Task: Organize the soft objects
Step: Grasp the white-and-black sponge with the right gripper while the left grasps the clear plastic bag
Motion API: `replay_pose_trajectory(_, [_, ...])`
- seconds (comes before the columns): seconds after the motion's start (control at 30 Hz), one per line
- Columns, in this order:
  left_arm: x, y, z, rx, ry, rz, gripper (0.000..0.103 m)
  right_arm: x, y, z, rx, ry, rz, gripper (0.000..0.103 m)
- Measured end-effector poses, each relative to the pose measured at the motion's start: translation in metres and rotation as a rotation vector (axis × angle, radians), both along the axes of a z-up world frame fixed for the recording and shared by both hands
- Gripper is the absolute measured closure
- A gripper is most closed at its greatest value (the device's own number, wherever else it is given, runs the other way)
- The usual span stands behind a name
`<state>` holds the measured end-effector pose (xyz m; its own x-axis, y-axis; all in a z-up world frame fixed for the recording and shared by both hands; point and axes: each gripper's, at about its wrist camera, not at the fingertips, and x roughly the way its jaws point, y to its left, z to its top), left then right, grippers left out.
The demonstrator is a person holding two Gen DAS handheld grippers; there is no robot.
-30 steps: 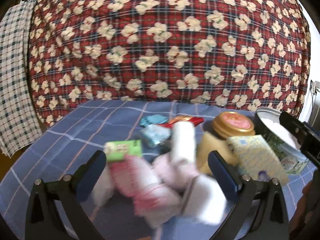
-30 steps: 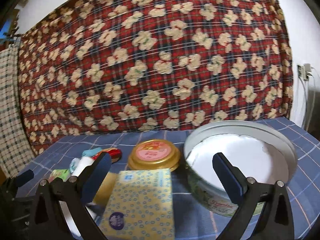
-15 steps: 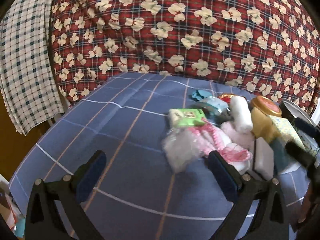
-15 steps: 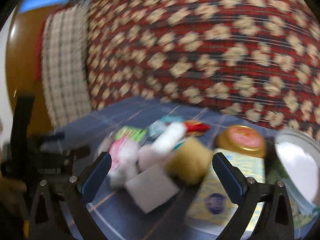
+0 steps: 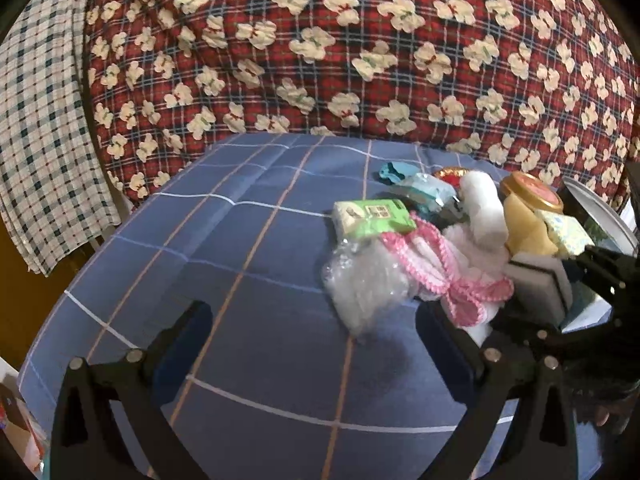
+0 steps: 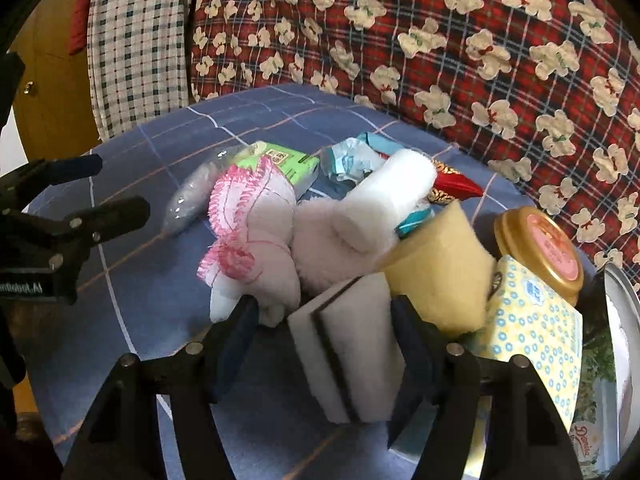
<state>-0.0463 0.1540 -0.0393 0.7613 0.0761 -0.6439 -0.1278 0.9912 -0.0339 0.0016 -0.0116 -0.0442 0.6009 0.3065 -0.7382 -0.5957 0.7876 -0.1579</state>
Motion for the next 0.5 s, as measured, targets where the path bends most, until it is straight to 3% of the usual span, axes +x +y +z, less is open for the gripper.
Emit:
replay_pose_trajectory(0.03, [0.001,-0.001,0.000,-0.003,0.001,-0.006,0.000,0.000,0.000,0.000,0.000,-0.001,0.001,0.033])
replay_pose_trajectory(0.13, [0.011,-0.004,-0.002,-0.014,0.036,-0.017,0.001,-0.002,-0.002,0.005,0.007,-0.021,0.012,0.056])
replay_pose_trajectory(0.3, [0.028,0.000,-0.006,-0.079,0.063,0.003,0.013,-0.009,-0.029,0.025,0.230,-0.011,0.059,0.060])
replay_pose_trajectory(0.5, [0.046,-0.002,-0.024,-0.120,0.175,0.003,0.035,-0.017,-0.043,0.046,0.356,-0.087,0.069,0.060])
